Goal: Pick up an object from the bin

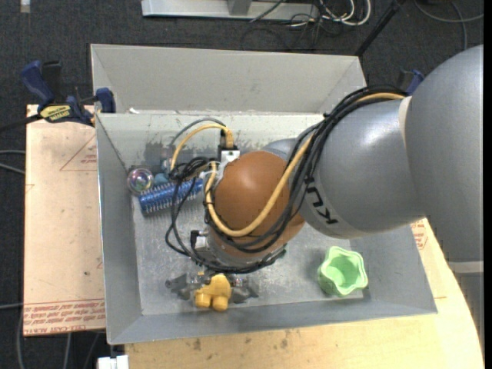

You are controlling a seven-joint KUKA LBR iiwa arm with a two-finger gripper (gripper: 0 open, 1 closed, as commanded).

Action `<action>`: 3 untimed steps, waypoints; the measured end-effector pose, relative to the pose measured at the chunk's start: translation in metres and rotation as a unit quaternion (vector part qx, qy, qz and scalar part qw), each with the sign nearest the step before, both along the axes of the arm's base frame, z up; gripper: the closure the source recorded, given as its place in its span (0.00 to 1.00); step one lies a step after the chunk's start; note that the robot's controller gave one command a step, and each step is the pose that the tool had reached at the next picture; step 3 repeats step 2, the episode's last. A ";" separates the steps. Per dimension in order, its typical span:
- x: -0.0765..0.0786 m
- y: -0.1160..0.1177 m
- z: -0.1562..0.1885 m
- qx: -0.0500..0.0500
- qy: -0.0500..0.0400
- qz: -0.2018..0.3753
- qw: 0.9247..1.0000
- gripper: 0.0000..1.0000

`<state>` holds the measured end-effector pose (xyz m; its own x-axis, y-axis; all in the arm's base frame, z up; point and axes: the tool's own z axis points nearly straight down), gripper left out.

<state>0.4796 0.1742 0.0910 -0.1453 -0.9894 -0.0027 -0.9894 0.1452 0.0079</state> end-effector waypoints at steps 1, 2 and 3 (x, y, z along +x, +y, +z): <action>0.003 -0.003 0.002 -0.001 -0.003 -0.004 1.000 1.00; 0.046 -0.033 0.162 0.000 -0.009 -0.017 1.000 1.00; 0.046 -0.033 0.162 0.000 -0.009 -0.017 1.000 1.00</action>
Offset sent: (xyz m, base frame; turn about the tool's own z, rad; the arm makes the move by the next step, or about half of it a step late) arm 0.0000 0.0000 0.0000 0.0000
